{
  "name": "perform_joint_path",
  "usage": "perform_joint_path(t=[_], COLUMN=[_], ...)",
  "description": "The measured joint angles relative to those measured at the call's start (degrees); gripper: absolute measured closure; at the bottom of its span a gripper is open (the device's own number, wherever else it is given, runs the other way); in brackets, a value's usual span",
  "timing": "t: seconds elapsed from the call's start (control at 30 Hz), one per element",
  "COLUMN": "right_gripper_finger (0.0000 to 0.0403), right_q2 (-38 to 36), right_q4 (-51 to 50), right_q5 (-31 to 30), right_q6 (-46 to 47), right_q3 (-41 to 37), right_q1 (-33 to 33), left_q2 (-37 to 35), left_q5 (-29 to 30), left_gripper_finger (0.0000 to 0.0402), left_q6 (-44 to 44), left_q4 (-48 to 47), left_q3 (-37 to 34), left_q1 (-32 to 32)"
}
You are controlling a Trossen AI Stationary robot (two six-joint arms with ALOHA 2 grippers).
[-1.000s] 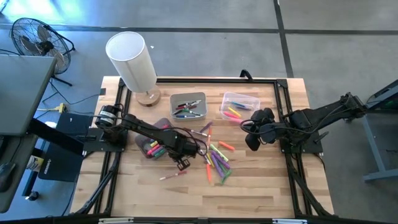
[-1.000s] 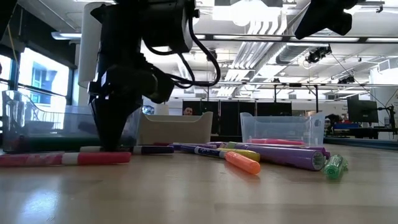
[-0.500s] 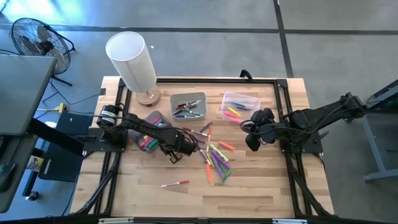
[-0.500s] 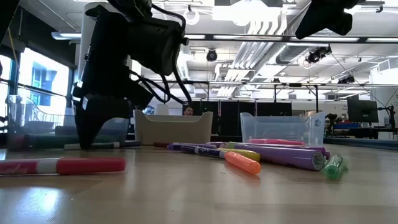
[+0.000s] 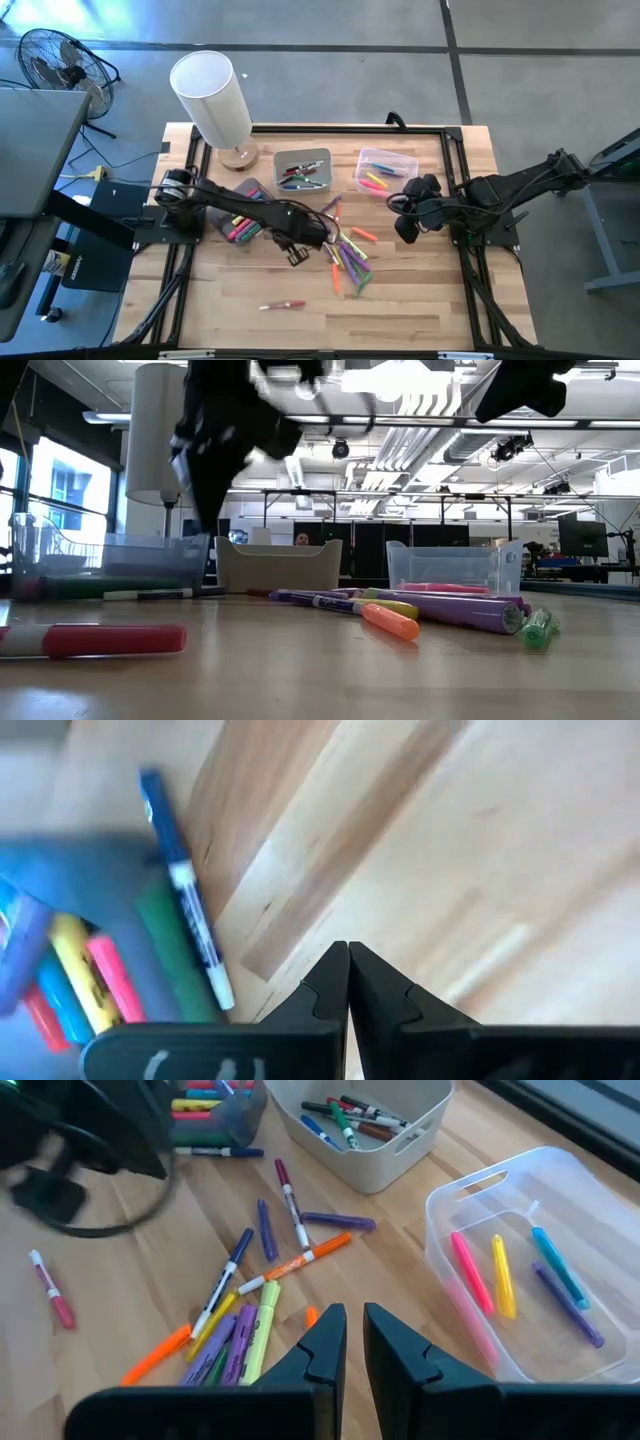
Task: Pick & Place Markers
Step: Put the pink marker pen into the white bin
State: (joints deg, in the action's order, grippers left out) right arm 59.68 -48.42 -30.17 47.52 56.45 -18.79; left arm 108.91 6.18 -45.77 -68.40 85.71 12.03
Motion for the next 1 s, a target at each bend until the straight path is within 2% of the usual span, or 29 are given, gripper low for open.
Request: perform_joint_path(t=[0.17,0.3,0.37,0.47,0.63,0.8,1.0], right_gripper_finger=[0.0375,0.0375,0.0375,0.0375,0.0376,0.0375,0.0375], right_q2=[0.0,0.0,0.0,0.0,0.0,0.0,0.0], right_q4=[0.0,-0.2,-0.2,-0.3,-0.3,-0.1,0.2], right_q5=[2.7,5.8,7.0,7.2,7.2,6.3,4.9], right_q6=[-1.4,-3.1,-4.1,-5.0,-5.0,-1.4,4.6], right_q3=[0.0,0.0,0.0,0.0,0.0,0.0,0.0], right_q1=[0.0,-0.1,-0.4,-1.6,-4.1,-6.3,-8.6], left_q2=[0.0,-1.0,-3.3,-6.0,-10.2,-11.1,-11.1], left_q5=[4.1,7.3,7.8,8.1,11.6,12.7,13.5], left_gripper_finger=[0.0399,0.0399,0.0399,0.0399,0.0399,0.0399,0.0399], left_q6=[3.0,2.6,0.6,-2.2,-2.5,-5.0,-8.4], left_q4=[-0.6,-0.6,0.8,7.8,24.5,26.4,28.1], left_q3=[7.2,8.1,7.3,4.0,-2.9,-7.0,-7.4], left_q1=[3.4,8.1,11.4,15.9,22.1,26.8,27.3])
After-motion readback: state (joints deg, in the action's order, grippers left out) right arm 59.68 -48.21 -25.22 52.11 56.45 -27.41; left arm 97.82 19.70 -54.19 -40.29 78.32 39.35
